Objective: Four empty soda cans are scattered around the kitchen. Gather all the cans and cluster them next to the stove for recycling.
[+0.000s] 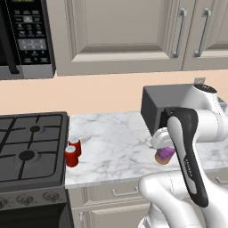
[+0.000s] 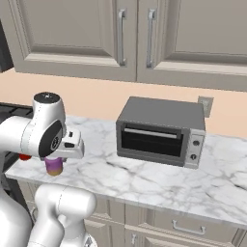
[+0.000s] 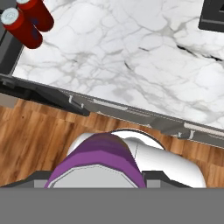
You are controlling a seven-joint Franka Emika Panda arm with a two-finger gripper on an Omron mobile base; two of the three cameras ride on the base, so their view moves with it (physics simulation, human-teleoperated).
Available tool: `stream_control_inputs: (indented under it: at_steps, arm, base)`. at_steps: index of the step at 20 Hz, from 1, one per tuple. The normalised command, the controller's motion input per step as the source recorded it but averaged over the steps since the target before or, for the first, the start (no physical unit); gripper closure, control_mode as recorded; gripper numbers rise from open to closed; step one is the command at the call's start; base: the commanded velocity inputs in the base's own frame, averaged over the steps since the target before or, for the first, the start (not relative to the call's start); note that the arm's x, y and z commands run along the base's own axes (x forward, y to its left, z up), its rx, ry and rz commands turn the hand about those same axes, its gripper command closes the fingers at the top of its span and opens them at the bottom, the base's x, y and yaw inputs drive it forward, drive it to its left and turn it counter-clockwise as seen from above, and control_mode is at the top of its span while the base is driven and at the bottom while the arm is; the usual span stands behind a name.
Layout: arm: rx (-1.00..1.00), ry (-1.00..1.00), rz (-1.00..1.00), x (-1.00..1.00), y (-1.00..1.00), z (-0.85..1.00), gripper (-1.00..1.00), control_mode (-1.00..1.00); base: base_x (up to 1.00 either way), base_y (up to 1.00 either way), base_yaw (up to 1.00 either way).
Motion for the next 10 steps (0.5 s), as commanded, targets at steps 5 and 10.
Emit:
stream_control_inputs:
  at_steps: [5,10]
  arm:
    - [0.0,0.0,0.0,0.0,0.0,0.0,1.0,1.0]
    - [0.0,0.0,0.0,0.0,0.0,0.0,1.0,-1.0]
  base:
    - [0.0,0.0,0.0]
    - [0.0,0.0,0.0]
